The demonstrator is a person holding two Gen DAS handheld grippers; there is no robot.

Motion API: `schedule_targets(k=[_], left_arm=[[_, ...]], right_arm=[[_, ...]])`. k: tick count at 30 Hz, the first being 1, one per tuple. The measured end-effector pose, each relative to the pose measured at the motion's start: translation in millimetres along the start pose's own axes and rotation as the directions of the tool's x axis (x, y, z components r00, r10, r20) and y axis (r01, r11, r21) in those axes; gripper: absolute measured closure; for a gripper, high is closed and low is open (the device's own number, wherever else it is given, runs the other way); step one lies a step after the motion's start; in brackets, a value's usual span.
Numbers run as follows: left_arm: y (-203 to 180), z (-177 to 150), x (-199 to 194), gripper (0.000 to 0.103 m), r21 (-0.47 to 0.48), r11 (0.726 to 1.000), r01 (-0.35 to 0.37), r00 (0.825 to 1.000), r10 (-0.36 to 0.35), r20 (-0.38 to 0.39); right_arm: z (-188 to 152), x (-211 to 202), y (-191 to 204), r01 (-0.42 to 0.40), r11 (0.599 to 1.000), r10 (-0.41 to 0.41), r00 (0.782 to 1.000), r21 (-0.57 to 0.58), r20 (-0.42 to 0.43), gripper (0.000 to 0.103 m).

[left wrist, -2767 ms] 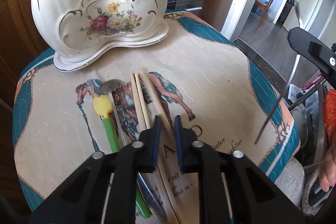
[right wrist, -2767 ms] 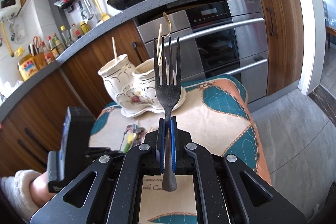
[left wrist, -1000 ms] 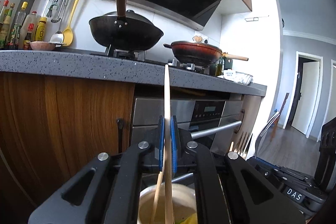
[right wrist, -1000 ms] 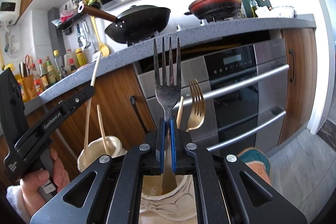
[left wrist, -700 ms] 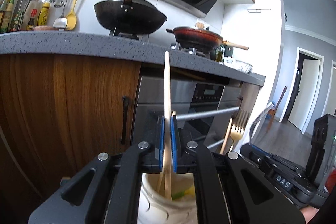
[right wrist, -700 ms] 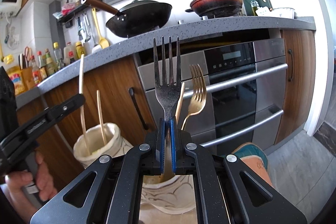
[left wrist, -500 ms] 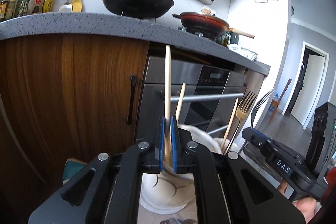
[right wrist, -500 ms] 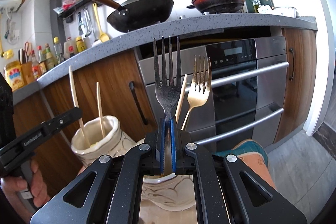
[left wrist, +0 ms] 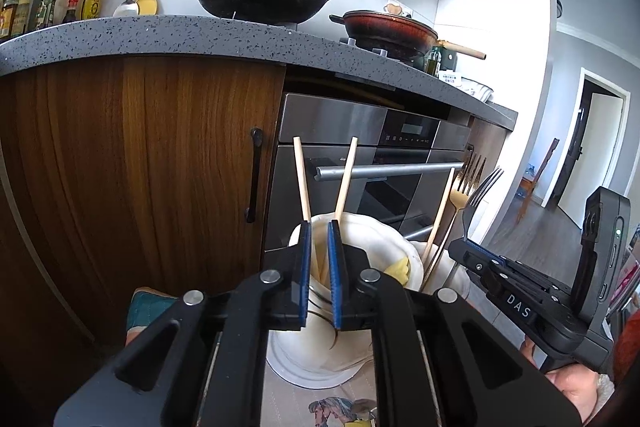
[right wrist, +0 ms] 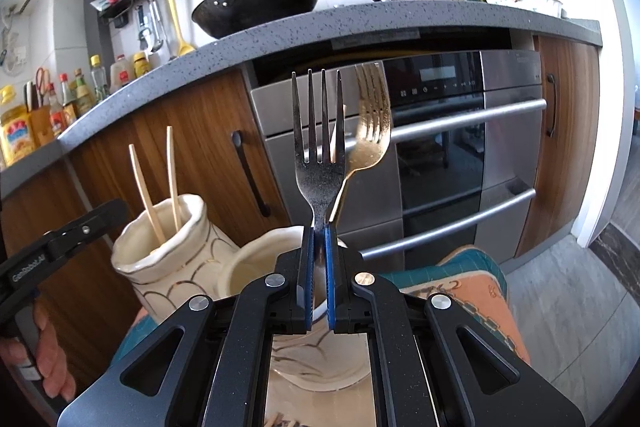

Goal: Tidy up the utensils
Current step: 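Insert the chopstick into the large cup while the right tool inserts the fork into the small cup, then open both tools and withdraw them from the holder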

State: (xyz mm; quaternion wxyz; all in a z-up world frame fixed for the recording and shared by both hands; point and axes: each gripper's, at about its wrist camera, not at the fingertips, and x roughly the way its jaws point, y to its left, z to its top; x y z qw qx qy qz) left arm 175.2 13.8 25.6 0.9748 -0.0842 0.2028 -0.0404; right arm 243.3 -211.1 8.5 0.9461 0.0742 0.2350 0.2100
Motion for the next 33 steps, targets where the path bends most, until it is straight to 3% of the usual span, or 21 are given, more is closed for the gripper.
schedule_targets(k=[4, 18, 22, 28, 33], left_arm=[[0, 0, -4, 0.088, 0.007, 1.0, -0.007, 1.0, 0.007, 0.01], [4, 2, -16, 0.088, 0.005, 1.0, -0.03, 1.0, 0.03, 0.002], [4, 1, -22, 0.075, 0.01, 0.999, -0.037, 0.999, 0.037, -0.005], [7, -4, -34, 0.063, 0.018, 0.998, -0.053, 0.998, 0.054, -0.021], [11, -14, -45, 0.052, 0.029, 0.998, -0.062, 0.997, 0.063, -0.046]], right_arm=[[-1, 1, -2, 0.004, 1.0, -0.004, 1.0, 0.01, -0.01, 0.097], [-2, 2, -5, 0.015, 1.0, -0.015, 1.0, 0.008, -0.012, 0.096], [-1, -5, -6, 0.012, 1.0, -0.012, 1.0, 0.007, 0.006, 0.084], [0, -30, -6, 0.01, 1.0, -0.011, 0.999, 0.012, 0.048, 0.064], [-11, -53, -4, -0.002, 1.0, 0.002, 0.999, 0.012, 0.035, 0.054]])
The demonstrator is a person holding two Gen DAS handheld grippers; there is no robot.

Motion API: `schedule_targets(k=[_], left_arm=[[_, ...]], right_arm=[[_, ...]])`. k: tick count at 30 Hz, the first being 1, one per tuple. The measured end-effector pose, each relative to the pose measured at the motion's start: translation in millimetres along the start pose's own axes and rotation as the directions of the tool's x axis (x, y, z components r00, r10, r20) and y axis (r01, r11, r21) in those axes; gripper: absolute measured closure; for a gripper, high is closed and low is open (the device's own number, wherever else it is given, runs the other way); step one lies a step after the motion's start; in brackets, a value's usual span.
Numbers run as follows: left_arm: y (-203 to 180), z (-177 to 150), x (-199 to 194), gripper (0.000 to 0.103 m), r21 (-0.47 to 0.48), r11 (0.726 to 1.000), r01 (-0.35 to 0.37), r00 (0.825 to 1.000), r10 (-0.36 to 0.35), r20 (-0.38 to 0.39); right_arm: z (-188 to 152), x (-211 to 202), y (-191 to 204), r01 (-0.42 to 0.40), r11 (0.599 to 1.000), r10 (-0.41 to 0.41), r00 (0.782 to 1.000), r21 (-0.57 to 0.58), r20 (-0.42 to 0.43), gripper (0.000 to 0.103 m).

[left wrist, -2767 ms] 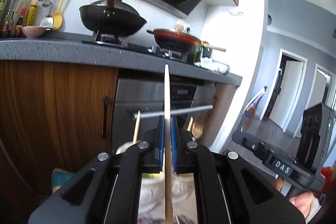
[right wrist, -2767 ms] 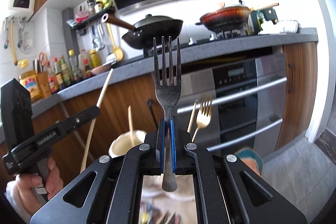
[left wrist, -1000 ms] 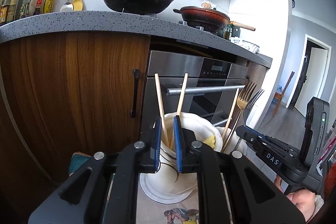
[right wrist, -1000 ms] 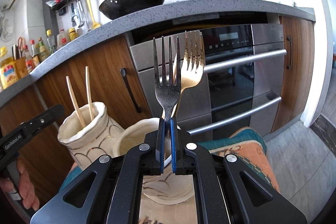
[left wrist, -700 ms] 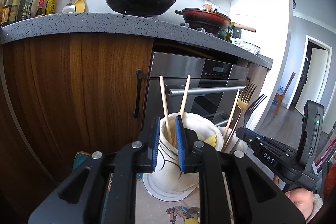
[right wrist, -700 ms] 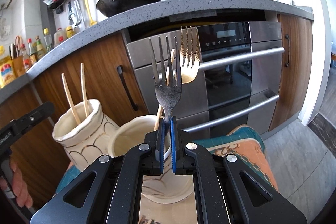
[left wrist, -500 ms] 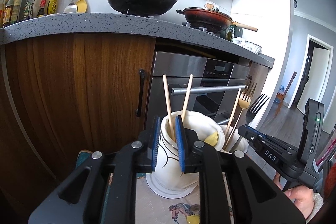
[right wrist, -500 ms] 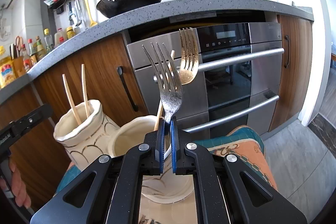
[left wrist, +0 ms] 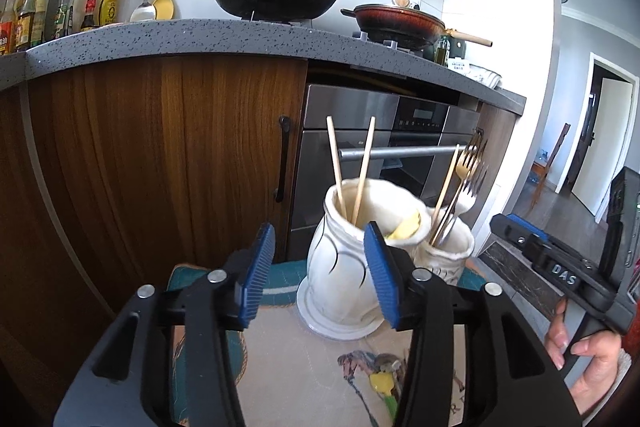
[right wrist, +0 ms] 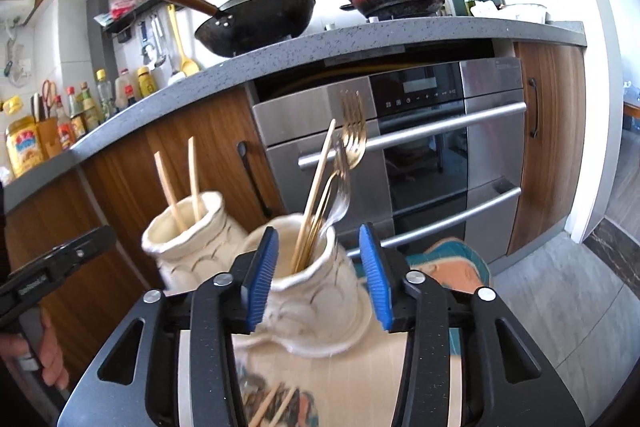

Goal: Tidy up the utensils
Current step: 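Open both tools and withdraw them from the holder, then grasp the green-handled yellow spatula with the right tool and lift it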

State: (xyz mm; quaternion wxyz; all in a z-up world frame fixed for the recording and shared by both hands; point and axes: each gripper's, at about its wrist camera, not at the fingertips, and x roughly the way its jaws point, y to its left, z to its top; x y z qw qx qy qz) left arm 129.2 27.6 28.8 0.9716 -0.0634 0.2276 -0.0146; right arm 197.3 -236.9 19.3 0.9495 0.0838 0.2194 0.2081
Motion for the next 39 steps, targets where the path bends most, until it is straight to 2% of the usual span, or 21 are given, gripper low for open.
schedule_targets(k=[8, 10, 14, 24, 28, 29, 33, 35, 37, 39], left_arm=[[14, -25, -14, 0.028, -0.003, 1.0, 0.008, 0.998, -0.008, -0.065], [18, -31, -18, 0.022, -0.004, 1.0, 0.003, 0.997, -0.004, -0.076], [26, -39, -26, 0.007, -0.012, 1.0, 0.0, 0.996, -0.001, -0.09], [48, -59, -31, 0.006, -0.04, 0.999, -0.004, 0.993, -0.001, -0.119], [55, -62, -33, 0.006, -0.054, 0.999, 0.002, 0.993, -0.008, -0.117], [57, -62, -33, 0.006, -0.06, 0.998, 0.005, 0.993, -0.012, -0.116], [62, -63, -32, 0.006, -0.085, 0.996, 0.026, 0.993, -0.035, -0.111], [62, -64, -32, 0.006, -0.089, 0.995, 0.038, 0.993, -0.048, -0.111], [62, -65, -31, 0.006, -0.093, 0.995, 0.047, 0.992, -0.057, -0.112], [62, -65, -30, 0.006, -0.097, 0.994, 0.055, 0.991, -0.065, -0.113]], right_arm=[[-31, -21, 12, -0.013, 0.998, 0.007, 0.993, -0.055, -0.114, 0.031], [-41, -22, 16, -0.02, 0.998, 0.01, 0.988, -0.067, -0.154, 0.024], [-64, -21, 32, -0.032, 0.994, 0.008, 0.972, -0.101, -0.233, 0.015], [-109, -10, 85, -0.071, 0.974, -0.008, 0.938, -0.215, -0.347, 0.013], [-117, -3, 97, -0.092, 0.973, 0.005, 0.924, -0.209, -0.383, 0.013], [-118, -1, 98, -0.096, 0.976, 0.011, 0.919, -0.197, -0.395, 0.013], [-118, 6, 101, -0.103, 0.981, 0.022, 0.903, -0.166, -0.428, 0.025], [-119, 9, 104, -0.106, 0.981, 0.023, 0.897, -0.164, -0.442, 0.035], [-120, 11, 106, -0.103, 0.98, 0.015, 0.893, -0.171, -0.449, 0.053], [-121, 12, 109, -0.092, 0.979, -0.002, 0.89, -0.184, -0.456, 0.066]])
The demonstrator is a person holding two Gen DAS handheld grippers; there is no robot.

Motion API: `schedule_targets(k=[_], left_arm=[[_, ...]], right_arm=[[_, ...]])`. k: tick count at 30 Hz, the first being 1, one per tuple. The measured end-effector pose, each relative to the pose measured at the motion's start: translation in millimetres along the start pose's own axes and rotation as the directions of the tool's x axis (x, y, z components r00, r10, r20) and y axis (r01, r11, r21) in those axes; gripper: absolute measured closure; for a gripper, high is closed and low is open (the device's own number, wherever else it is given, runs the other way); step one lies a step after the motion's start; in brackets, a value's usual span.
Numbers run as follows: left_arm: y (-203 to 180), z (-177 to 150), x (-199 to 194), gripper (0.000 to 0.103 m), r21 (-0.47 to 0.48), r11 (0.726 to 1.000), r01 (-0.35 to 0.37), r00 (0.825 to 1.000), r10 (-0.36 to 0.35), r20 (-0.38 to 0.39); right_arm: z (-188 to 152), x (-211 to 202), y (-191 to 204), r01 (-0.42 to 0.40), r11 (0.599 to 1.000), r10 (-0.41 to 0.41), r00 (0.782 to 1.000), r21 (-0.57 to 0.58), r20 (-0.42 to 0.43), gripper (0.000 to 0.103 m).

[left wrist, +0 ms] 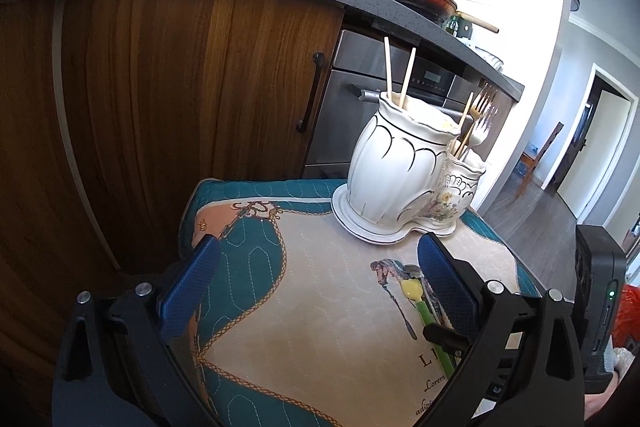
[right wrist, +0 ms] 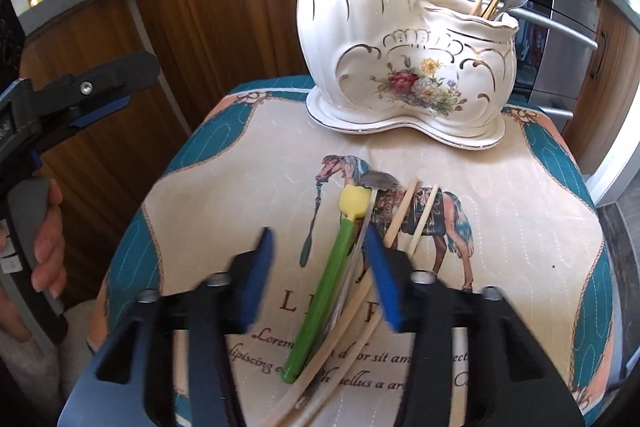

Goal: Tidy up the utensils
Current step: 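Grasp the green-handled yellow spatula with the right tool and lift it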

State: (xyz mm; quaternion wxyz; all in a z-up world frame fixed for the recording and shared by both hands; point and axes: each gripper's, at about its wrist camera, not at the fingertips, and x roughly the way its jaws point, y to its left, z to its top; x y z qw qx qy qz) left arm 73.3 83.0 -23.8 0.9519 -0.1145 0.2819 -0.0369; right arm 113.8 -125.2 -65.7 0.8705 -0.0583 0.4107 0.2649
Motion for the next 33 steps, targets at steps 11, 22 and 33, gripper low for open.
schedule_targets(k=[11, 22, 33], left_arm=[[-3, -2, -1, 0.006, -0.005, 1.0, 0.018, 1.0, -0.018, 0.0], [-1, -3, -2, 0.006, -0.015, 0.999, 0.029, 1.0, -0.029, -0.003], [-20, -12, 11, 0.006, 0.027, 0.999, 0.047, 0.997, -0.045, -0.061]], right_arm=[[0, 19, 5, 0.071, 0.997, -0.071, 0.994, -0.004, -0.081, 0.077], [1, 22, 1, 0.042, 0.999, -0.04, 0.997, 0.026, -0.073, 0.092], [16, -58, -44, -0.026, 0.988, 0.002, 0.987, 0.152, 0.159, 0.092]])
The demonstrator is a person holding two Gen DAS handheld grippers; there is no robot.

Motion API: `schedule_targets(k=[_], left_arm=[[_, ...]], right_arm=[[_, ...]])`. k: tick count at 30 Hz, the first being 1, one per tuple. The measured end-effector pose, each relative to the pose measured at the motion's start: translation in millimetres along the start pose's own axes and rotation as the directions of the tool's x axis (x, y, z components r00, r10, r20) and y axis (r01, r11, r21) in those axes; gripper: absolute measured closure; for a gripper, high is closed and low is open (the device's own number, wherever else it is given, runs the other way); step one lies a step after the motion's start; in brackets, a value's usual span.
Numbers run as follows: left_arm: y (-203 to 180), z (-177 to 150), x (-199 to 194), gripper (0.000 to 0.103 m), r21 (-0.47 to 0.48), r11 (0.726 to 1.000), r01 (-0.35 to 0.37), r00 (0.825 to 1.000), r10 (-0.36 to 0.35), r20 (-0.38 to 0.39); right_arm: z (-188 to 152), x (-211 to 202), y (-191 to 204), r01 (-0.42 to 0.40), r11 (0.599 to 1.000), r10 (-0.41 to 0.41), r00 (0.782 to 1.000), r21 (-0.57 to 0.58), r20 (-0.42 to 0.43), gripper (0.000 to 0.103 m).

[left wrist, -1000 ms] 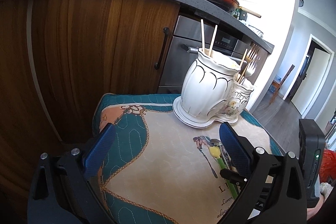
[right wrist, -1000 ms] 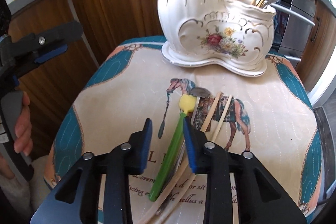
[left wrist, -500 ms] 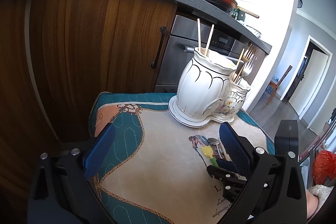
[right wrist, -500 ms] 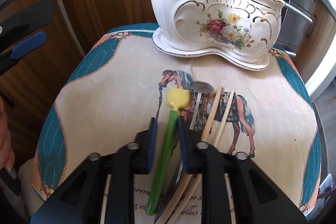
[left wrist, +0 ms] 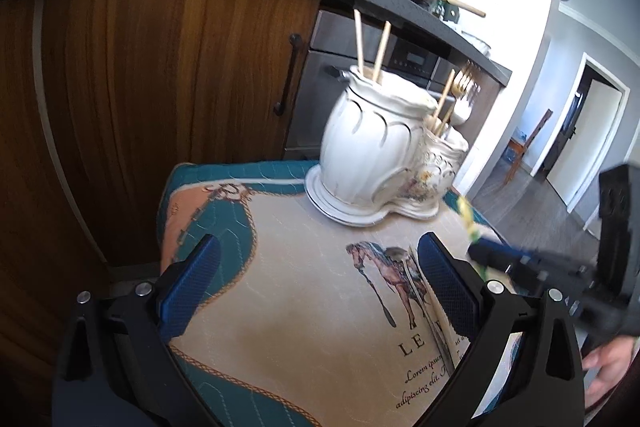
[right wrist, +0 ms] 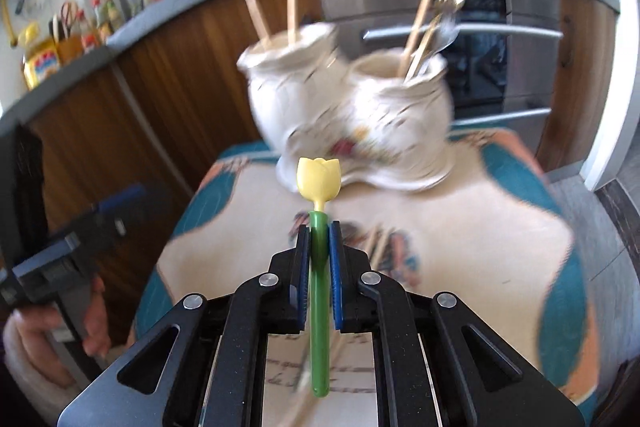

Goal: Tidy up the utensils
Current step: 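Grasp a wooden chopstick with the left tool while the right tool holds the spatula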

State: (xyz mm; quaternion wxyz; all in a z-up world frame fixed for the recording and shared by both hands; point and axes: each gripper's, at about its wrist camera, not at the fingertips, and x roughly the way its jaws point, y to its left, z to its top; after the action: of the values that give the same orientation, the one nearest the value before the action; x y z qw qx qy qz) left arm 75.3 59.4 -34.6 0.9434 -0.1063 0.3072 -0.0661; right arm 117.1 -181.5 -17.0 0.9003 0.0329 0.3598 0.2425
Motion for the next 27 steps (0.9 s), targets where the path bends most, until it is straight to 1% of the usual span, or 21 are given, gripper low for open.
schedule_targets(k=[3, 6, 7, 8, 9, 11, 12, 13, 14, 15, 16, 17, 21, 25, 27], left_arm=[[-15, -6, 11, 0.006, 0.026, 0.999, 0.019, 0.999, -0.018, -0.047], [-37, -14, 23, 0.013, 0.065, 0.996, 0.059, 0.993, -0.052, -0.106], [-44, -15, 26, 0.02, 0.08, 0.994, 0.073, 0.99, -0.062, -0.125], [-54, -18, 31, 0.03, 0.096, 0.991, 0.093, 0.986, -0.078, -0.149], [-63, -21, 36, 0.035, 0.108, 0.988, 0.113, 0.98, -0.093, -0.175], [-78, -25, 46, 0.053, 0.118, 0.982, 0.146, 0.968, -0.118, -0.221], [-84, -27, 49, 0.058, 0.122, 0.98, 0.16, 0.963, -0.128, -0.236], [-92, -29, 54, 0.07, 0.132, 0.977, 0.17, 0.958, -0.133, -0.253], [-100, -30, 58, 0.077, 0.145, 0.974, 0.172, 0.955, -0.129, -0.266], [-107, -32, 62, 0.079, 0.158, 0.972, 0.172, 0.953, -0.124, -0.275], [-113, -34, 66, 0.086, 0.17, 0.971, 0.17, 0.952, -0.117, -0.284], [-118, -36, 71, 0.09, 0.181, 0.971, 0.157, 0.95, -0.098, -0.296], [-124, -39, 86, 0.09, 0.191, 0.975, 0.116, 0.944, -0.048, -0.328], [-126, -41, 98, 0.09, 0.219, 0.974, 0.051, 0.943, 0.025, -0.333], [-126, -40, 103, 0.09, 0.225, 0.974, 0.034, 0.941, 0.045, -0.336]], right_arm=[[5, -12, -12, 0.015, 1.0, -0.015, 0.999, 0.011, 0.035, 0.092], [6, -20, -22, 0.023, 1.0, -0.024, 0.998, 0.016, 0.062, 0.092], [6, -21, -25, 0.025, 1.0, -0.026, 0.997, 0.018, 0.068, 0.092], [7, -21, -27, 0.028, 0.999, -0.029, 0.997, 0.02, 0.073, 0.092], [6, -22, -31, 0.029, 0.999, -0.031, 0.997, 0.023, 0.077, 0.092], [6, -23, -39, 0.027, 0.999, -0.029, 0.996, 0.028, 0.08, 0.092], [5, -24, -43, 0.026, 0.999, -0.028, 0.996, 0.033, 0.081, 0.092], [3, -26, -47, 0.024, 0.999, -0.027, 0.996, 0.038, 0.081, 0.092], [3, -26, -52, 0.022, 0.999, -0.025, 0.996, 0.048, 0.082, 0.092], [2, -27, -57, 0.021, 0.998, -0.025, 0.996, 0.056, 0.084, 0.092], [1, -28, -59, 0.021, 0.998, -0.026, 0.996, 0.062, 0.085, 0.092], [1, -29, -62, 0.019, 0.997, -0.025, 0.996, 0.069, 0.086, 0.092], [-1, -33, -75, 0.008, 0.996, -0.017, 0.995, 0.093, 0.098, 0.092], [-2, -36, -83, -0.004, 0.994, -0.008, 0.994, 0.108, 0.107, 0.092], [-3, -36, -85, -0.009, 0.993, -0.003, 0.994, 0.114, 0.11, 0.092]])
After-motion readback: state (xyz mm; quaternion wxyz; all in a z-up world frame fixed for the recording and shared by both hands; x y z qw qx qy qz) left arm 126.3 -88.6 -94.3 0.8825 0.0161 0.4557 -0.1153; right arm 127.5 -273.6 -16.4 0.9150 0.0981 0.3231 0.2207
